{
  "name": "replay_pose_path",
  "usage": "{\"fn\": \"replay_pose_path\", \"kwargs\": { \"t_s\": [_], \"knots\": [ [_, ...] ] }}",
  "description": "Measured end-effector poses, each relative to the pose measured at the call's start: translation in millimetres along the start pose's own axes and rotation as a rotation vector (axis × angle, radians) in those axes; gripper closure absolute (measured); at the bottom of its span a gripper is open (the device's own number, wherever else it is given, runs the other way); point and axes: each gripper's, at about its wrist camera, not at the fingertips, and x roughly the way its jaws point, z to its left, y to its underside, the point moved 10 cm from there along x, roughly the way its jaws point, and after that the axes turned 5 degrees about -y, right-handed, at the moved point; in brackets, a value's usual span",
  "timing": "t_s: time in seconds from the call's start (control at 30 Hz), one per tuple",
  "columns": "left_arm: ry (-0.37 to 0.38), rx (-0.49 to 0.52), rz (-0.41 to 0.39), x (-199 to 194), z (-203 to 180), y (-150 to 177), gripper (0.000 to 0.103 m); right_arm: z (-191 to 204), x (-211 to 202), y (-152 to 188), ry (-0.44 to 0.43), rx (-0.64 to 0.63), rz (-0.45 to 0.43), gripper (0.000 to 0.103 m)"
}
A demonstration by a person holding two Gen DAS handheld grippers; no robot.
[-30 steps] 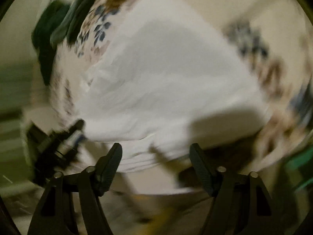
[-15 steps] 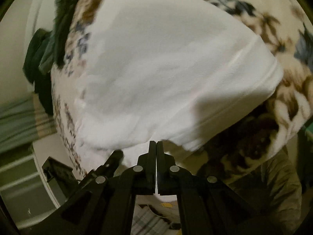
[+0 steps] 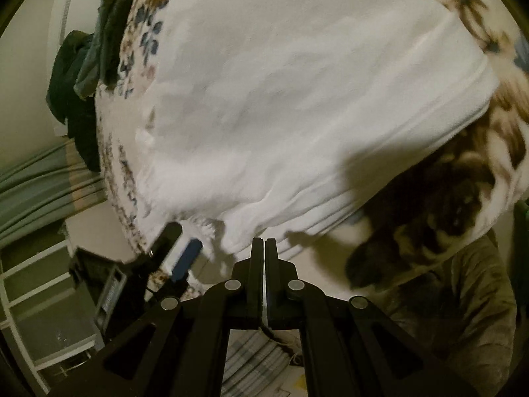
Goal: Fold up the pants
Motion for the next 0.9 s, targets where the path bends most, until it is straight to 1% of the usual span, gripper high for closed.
{"fn": "replay_pose_path", "kwargs": {
  "t_s": [0.07, 0.1, 0.13, 0.17, 0.2, 0.23, 0.3, 0.43, 0.53, 0.6, 0.67, 0.7, 0.77, 0.8, 0.83, 0.9],
  "knots": [
    [-0.016, 0.044, 0.022, 15.1, -6.2, -5.0, 0.047, -4.5, -0.7, -5.5, 0.019, 0.002, -0.01, 0.092],
    [-0.054, 0.075, 0.029, 24.1, -8.5, -7.4, 0.047, -6.6, -2.6, -8.4, 0.024, 0.009, -0.02, 0.081],
    [-0.072, 0.098, 0.025, 28.9, -9.0, -8.7, 0.048, -8.6, -5.0, -11.6, 0.027, 0.016, -0.032, 0.071],
    [-0.084, 0.11, 0.004, 30.2, -9.6, -11.1, 0.054, -10.2, -7.3, -14.5, 0.029, 0.019, -0.039, 0.069],
    [-0.09, 0.118, -0.018, 27.8, -9.2, -12.1, 0.084, -12.6, -10.8, -17.0, 0.035, 0.021, -0.046, 0.069],
    [-0.066, 0.129, -0.029, 24.4, -12.1, -11.6, 0.092, -13.3, -13.9, -18.8, 0.038, 0.021, -0.052, 0.069],
    [-0.051, 0.142, -0.068, 9.9, -16.9, -8.8, 0.093, -12.9, -20.9, -22.4, 0.04, 0.016, -0.063, 0.069],
    [-0.004, 0.075, -0.082, -17.6, -17.7, 2.9, 0.093, -14.3, -30.8, -23.0, 0.019, 0.015, -0.07, 0.069],
    [-0.001, 0.038, -0.08, -27.0, -11.1, 7.0, 0.093, -16.3, -31.5, -21.3, 0.023, 0.019, -0.062, 0.069],
    [-0.039, 0.031, -0.061, -16.1, 0.6, 7.8, 0.093, -15.2, -28.0, -20.4, 0.03, 0.016, -0.051, 0.069],
    [-0.065, 0.0, -0.027, 4.8, 18.3, 7.7, 0.093, -14.9, -23.7, -20.7, 0.049, 0.009, -0.043, 0.069],
    [-0.071, -0.004, -0.008, 14.7, 25.2, 7.6, 0.09, -15.8, -22.0, -20.3, 0.06, 0.005, -0.034, 0.069],
    [-0.046, -0.022, 0.034, 25.3, 29.8, 4.9, 0.087, -18.0, -20.1, -19.4, 0.092, -0.003, -0.018, 0.069],
    [-0.028, -0.042, 0.045, 24.5, 30.1, 3.4, 0.083, -18.8, -20.1, -19.0, 0.111, -0.01, -0.007, 0.064],
    [-0.01, -0.06, 0.056, 21.0, 29.0, 2.5, 0.078, -18.4, -20.6, -18.8, 0.134, -0.022, 0.002, 0.053],
    [0.009, -0.078, 0.037, 7.1, 28.8, 2.0, 0.06, -11.7, -25.0, -19.4, 0.164, -0.078, 0.0, 0.038]
  ]
}}
